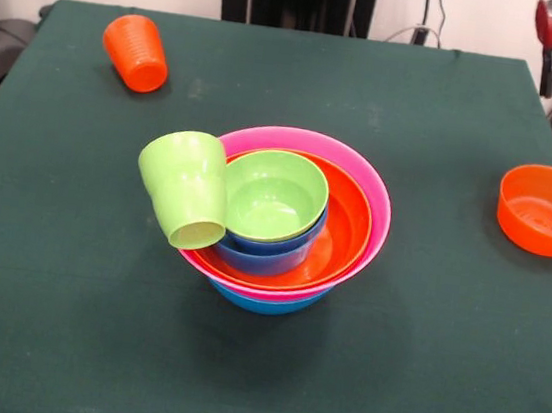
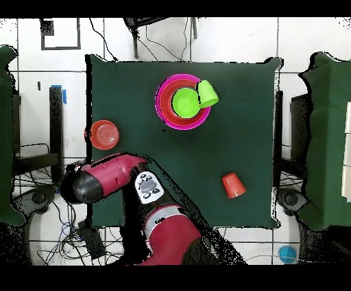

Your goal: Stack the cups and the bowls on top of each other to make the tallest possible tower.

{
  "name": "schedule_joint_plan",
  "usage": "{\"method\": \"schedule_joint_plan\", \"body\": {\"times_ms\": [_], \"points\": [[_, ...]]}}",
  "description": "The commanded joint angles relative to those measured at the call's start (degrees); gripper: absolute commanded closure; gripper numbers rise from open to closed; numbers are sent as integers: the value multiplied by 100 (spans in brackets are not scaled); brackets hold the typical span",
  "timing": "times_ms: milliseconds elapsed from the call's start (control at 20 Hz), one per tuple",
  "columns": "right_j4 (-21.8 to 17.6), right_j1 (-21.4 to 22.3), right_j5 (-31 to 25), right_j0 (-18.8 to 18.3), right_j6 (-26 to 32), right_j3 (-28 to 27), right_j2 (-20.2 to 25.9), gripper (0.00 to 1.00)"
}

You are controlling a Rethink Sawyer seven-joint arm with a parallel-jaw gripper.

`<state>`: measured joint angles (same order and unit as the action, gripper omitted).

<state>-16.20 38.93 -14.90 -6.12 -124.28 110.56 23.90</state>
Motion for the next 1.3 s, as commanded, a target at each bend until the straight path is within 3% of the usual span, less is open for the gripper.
{"method": "schedule_joint_plan", "body": {"times_ms": [50, 450, 800, 1300], "points": [[314, -163, -623, 122, -756, -436, -578, 0], [309, -253, -496, 81, -477, -403, -716, 0], [73, -792, -91, 104, -386, -725, -1081, 0], [-46, -1137, 129, 57, -166, -1026, -1106, 0]]}}
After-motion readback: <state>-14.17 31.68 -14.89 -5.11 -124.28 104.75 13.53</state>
